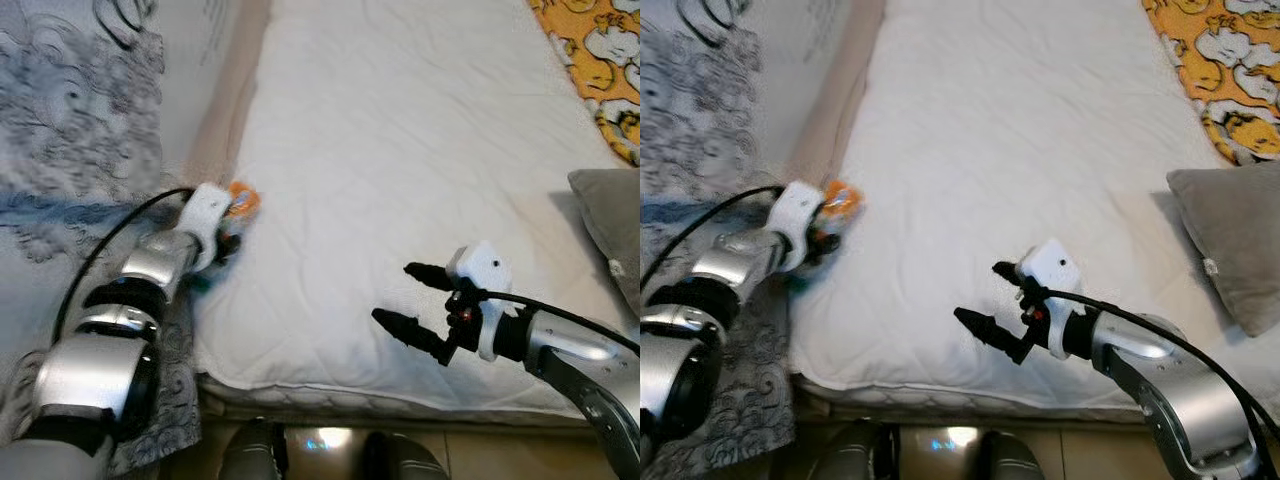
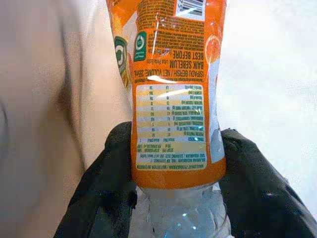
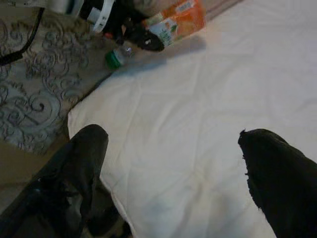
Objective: Clean up the room
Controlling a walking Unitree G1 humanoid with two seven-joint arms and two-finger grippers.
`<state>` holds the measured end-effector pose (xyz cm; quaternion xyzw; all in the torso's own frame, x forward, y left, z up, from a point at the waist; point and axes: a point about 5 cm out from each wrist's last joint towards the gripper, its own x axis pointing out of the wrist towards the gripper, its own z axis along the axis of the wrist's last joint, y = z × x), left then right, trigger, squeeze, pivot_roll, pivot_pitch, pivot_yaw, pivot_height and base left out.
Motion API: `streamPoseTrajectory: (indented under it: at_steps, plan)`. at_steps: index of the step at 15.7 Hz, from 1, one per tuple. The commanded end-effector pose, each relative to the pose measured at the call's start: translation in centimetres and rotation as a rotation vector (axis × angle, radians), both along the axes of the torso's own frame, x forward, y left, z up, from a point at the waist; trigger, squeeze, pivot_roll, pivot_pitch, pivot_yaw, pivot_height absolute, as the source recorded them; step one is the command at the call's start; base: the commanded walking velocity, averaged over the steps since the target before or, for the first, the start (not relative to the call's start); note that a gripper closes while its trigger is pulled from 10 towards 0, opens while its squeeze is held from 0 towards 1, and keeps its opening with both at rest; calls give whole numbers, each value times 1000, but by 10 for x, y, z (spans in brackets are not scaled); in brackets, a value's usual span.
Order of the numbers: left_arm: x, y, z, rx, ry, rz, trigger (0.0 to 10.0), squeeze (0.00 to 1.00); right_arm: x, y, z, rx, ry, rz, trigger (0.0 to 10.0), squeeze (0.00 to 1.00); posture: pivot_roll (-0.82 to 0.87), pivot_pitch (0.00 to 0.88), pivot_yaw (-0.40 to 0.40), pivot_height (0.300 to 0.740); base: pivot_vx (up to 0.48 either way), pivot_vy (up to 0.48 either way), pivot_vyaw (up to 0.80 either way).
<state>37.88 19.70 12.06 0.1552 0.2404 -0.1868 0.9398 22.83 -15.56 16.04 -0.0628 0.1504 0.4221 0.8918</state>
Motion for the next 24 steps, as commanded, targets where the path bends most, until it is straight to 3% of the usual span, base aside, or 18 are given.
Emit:
streamPoseTrajectory:
  at_steps: [1, 3, 4, 5, 6, 7, 8, 9, 10, 11, 16, 20, 24]
  plan:
    - [2, -13, 13, -84, -57, -66, 0, 0, -3, 1, 5, 17, -35, -11, 10000, 0, -45, 79, 78, 740, 0, 0, 0]
    - [-12, -43, 34, -303, -148, -200, 0, 0, -3, 1, 4, 57, -63, -87, 10000, 0, -36, 42, 104, 740, 0, 0, 0]
    - [-18, -49, 38, -358, -176, -186, 0, 0, -2, -1, 3, 74, -77, -153, 10000, 0, -39, 24, 114, 740, 0, 0, 0]
    - [-32, -56, 43, -417, -252, -144, 0, 0, -1, -5, 1, 113, -98, -291, 10000, 0, -42, 8, 118, 740, 0, 0, 0]
    - [-41, -58, 41, -417, -289, -130, 10000, 0, -1, -6, -1, 117, -111, -362, 10000, 0, -47, 0, 114, 740, 0, 0, 0]
    - [-62, -57, 34, -435, -335, -50, 10000, 0, -1, -8, -6, 91, -157, -503, 10000, 0, -52, 0, 103, 740, 0, 0, 0]
    - [-67, -55, 32, -435, -345, -22, 10000, 0, -1, -8, -7, 72, -173, -527, 10000, 0, -52, 0, 103, 740, 0, 0, 0]
    - [-77, -49, 27, -421, -374, 28, 10000, 0, 0, -8, -13, 76, -149, -593, 10000, 0, -57, 0, 92, 740, 0, 0, 0]
    - [-101, -40, 16, -410, -394, 136, 10000, 0, 3, -10, -30, 59, -93, -723, 10000, 0, -42, 0, 65, 740, 0, 0, 0]
    - [-109, -38, 16, -388, -403, 164, 10000, 0, 6, -9, -34, 58, -87, -745, 10000, 0, -32, 0, 55, 740, 0, -379, 0]
    - [-131, -37, 17, -338, -396, 226, 10000, 0, 17, 3, -36, 64, -95, -749, 10000, 0, 12, 0, 35, 740, 0, -480, 0]
    - [-142, -31, 15, -315, -343, 261, 10000, 0, 7, 4, -49, 58, -49, -787, 10000, 0, 22, 0, 59, 740, 0, -480, 0]
    - [-150, -32, 22, -328, -369, 249, 10000, 0, 2, 6, -51, 17, -42, -752, 10000, 0, 28, 0, 38, 740, 0, -473, 0]
